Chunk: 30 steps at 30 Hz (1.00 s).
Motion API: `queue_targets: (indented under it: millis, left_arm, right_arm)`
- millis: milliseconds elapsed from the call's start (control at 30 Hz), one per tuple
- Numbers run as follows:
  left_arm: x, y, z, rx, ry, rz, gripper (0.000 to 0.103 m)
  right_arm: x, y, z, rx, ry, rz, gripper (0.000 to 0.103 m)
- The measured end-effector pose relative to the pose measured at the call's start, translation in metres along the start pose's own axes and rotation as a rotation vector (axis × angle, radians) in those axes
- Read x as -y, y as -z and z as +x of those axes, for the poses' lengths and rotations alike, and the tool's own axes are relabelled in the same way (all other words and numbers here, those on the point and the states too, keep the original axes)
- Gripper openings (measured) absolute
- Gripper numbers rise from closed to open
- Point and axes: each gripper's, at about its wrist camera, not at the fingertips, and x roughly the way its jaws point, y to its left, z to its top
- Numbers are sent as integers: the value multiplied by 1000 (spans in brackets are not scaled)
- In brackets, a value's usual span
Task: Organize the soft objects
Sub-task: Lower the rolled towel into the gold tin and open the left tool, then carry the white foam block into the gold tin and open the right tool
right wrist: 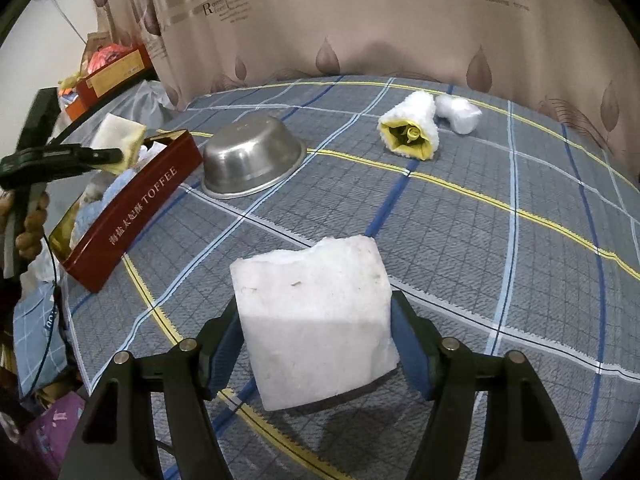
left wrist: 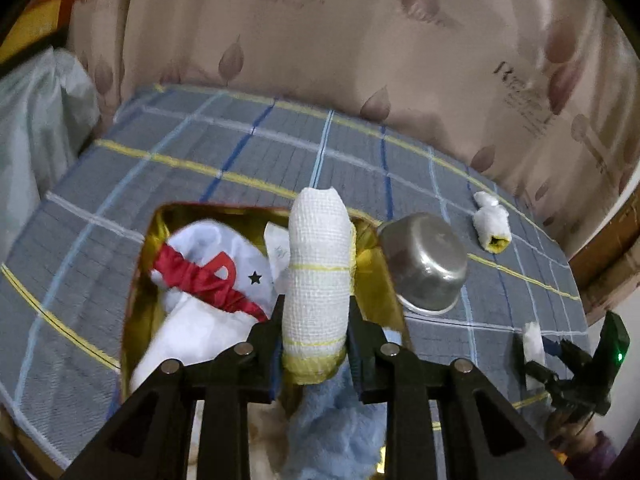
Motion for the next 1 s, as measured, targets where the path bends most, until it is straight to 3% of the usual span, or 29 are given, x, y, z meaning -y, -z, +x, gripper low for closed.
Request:
queue_targets:
  millis: [67, 133, 200, 367, 533, 733, 1000]
  left_arm:
    - [-5, -2, 9, -34, 11, -18, 34]
    - [-7, -3, 8, -19, -17, -23, 37]
    - [-9, -5, 5, -4, -22, -35, 47]
    - [-21, -8, -17, 79, -45, -90, 56]
    - [-27, -4, -52, 147, -39, -159, 57]
    - [-10, 38, -114, 251, -182, -158, 57]
    - [0, 115, -156, 304, -250, -214, 60]
  right_arm:
    - [0, 0, 1, -4, 1, -3, 66]
    - [0, -1, 1, -5, -1, -3, 66]
    - [1, -1, 1, -3, -3, 1, 67]
    - [1, -1, 1, 1, -7, 2, 67]
    - [0, 0, 1, 0, -1, -4, 67]
    - [-2, -1, -1, 6, 5, -15, 67]
    - [-9, -3, -10, 5, 12, -5, 66]
